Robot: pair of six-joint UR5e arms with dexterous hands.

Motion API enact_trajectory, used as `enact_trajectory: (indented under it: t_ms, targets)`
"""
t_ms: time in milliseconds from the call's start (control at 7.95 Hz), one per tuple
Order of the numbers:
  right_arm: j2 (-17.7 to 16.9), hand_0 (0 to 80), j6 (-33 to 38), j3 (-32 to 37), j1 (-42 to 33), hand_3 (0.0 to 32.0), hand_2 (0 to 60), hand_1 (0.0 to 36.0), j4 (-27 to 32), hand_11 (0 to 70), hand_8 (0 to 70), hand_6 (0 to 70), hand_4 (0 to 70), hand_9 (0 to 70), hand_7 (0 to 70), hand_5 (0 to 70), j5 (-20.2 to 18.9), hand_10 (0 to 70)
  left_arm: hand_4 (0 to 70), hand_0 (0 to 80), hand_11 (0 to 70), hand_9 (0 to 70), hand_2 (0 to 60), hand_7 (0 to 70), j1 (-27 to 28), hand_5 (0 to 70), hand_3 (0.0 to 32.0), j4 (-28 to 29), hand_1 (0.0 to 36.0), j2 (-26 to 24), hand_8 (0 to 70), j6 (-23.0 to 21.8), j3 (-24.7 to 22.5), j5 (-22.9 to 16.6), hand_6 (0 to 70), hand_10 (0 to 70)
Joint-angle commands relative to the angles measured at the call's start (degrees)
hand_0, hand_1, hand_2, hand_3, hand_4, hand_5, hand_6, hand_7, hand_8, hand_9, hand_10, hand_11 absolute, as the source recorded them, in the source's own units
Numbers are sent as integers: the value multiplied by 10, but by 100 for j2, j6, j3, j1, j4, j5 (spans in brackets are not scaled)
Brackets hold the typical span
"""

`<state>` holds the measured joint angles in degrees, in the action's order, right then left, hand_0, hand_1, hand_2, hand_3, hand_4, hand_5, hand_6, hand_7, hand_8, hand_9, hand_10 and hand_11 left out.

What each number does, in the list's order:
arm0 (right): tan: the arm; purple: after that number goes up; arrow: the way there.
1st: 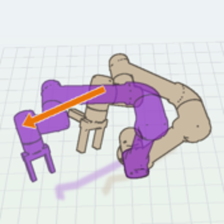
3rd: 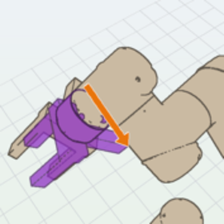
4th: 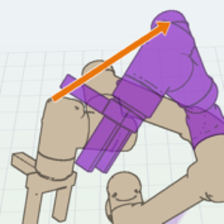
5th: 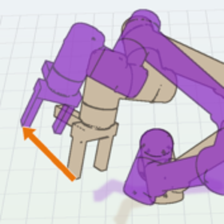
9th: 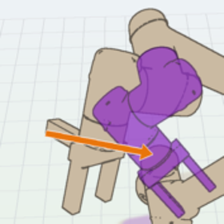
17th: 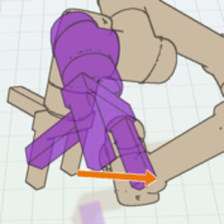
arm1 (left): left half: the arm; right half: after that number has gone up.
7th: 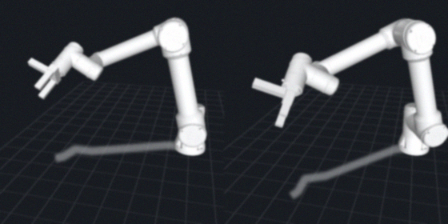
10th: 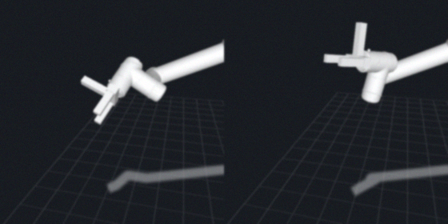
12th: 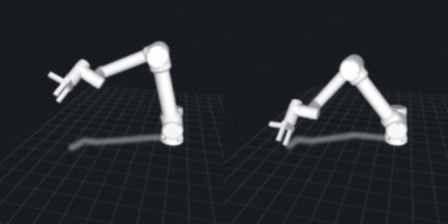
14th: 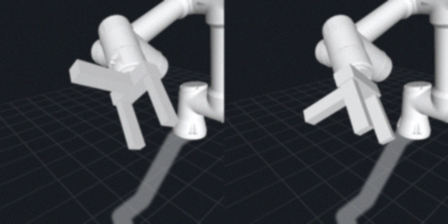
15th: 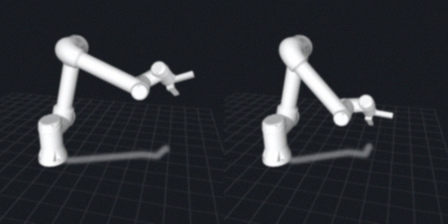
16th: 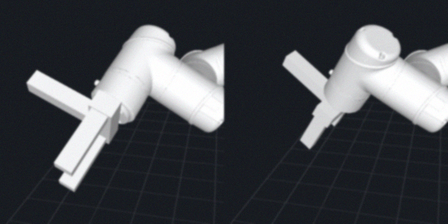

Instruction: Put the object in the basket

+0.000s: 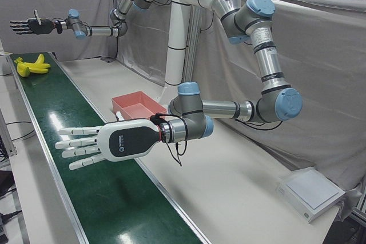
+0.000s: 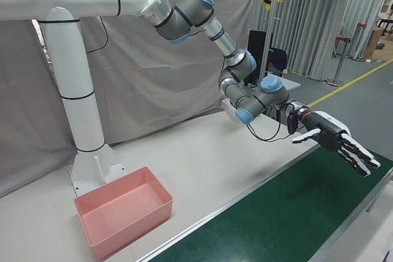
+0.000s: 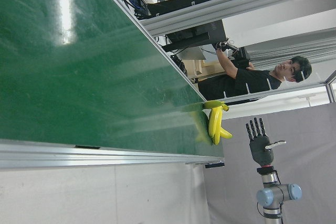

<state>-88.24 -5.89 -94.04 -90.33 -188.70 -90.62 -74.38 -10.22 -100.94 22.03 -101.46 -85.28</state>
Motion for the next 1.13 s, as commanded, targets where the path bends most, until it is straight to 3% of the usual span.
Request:
enact_trajectory:
  t_ms: [0, 126, 377, 503, 629, 1006]
  targets:
    - [9, 0, 0, 17, 6, 0, 0, 0, 0, 0, 0, 0, 0, 0, 0, 0, 0, 0, 146, 636, 82, 62, 0, 49, 56, 71, 70, 124, 154, 57, 76, 126, 186, 11, 0, 40]
    - [9, 0, 0, 9, 6, 0, 0, 0, 0, 0, 0, 0, 0, 0, 0, 0, 0, 0, 149, 644, 81, 64, 0, 50, 73, 75, 68, 195, 160, -39, 79, 117, 336, 11, 2, 40]
    - [0, 0, 0, 9, 6, 0, 0, 0, 0, 0, 0, 0, 0, 0, 0, 0, 0, 0, 181, 634, 73, 80, 0, 54, 327, 97, 14, 135, 147, -241, 93, 126, 337, 20, 18, 35]
    - [9, 0, 0, 9, 6, 0, 0, 0, 0, 0, 0, 0, 0, 0, 0, 0, 0, 0, 162, 629, 65, 78, 0, 52, 432, 92, 26, 47, 142, -364, 94, 126, 337, 20, 16, 30]
    - [9, 0, 0, 9, 6, 0, 0, 0, 0, 0, 0, 0, 0, 0, 0, 0, 0, 0, 176, 620, 69, 84, 0, 57, 460, 105, 10, 46, 141, -382, 97, 126, 363, 46, 22, 33]
    - [0, 0, 0, 9, 6, 0, 0, 0, 0, 0, 0, 0, 0, 0, 0, 0, 0, 0, 156, 606, 61, 83, 0, 55, 442, 91, 22, 20, 139, -356, 99, 117, 372, 46, 19, 28]
